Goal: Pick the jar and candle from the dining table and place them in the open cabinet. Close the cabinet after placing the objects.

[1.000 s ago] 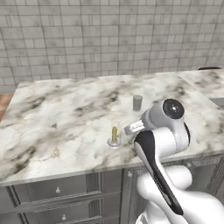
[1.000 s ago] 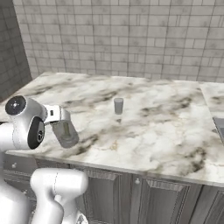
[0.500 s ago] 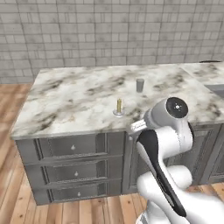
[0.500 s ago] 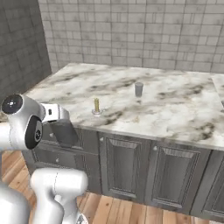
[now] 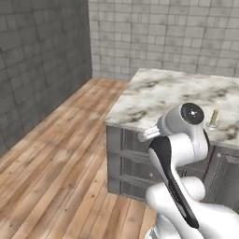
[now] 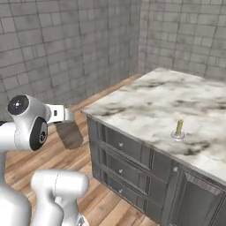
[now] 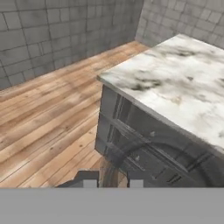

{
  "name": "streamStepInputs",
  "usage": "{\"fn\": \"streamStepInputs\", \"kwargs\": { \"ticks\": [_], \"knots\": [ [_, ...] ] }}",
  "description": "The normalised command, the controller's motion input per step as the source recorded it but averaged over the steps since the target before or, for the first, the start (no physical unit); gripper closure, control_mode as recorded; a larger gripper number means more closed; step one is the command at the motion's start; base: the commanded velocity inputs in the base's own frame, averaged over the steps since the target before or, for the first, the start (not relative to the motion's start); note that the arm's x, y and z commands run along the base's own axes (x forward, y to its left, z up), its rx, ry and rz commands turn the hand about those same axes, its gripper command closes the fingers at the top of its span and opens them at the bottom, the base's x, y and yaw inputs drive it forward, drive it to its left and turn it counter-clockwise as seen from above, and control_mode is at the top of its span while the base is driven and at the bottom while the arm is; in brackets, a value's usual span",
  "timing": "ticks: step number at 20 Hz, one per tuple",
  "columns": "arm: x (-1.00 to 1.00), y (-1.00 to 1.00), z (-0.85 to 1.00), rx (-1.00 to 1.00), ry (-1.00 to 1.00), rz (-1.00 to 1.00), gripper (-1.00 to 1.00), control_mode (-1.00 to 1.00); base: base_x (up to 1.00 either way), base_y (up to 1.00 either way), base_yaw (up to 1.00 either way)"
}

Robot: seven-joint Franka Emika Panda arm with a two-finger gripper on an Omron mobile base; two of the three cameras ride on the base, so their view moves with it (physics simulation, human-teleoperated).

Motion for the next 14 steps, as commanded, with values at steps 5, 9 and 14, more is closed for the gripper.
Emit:
{"fn": "streamStepInputs", "kwargs": {
  "ticks": [5,9,14],
  "knots": [
    [0.00,0.00,0.00,0.00,0.00,0.00,1.00,1.00,0.01,0.66,0.78],
    [0.00,0.00,0.00,0.00,0.00,0.00,1.00,1.00,0.00,0.64,0.79],
    [0.00,0.00,0.00,0.00,0.00,0.00,1.00,1.00,0.02,0.60,0.79]
  ]
}}
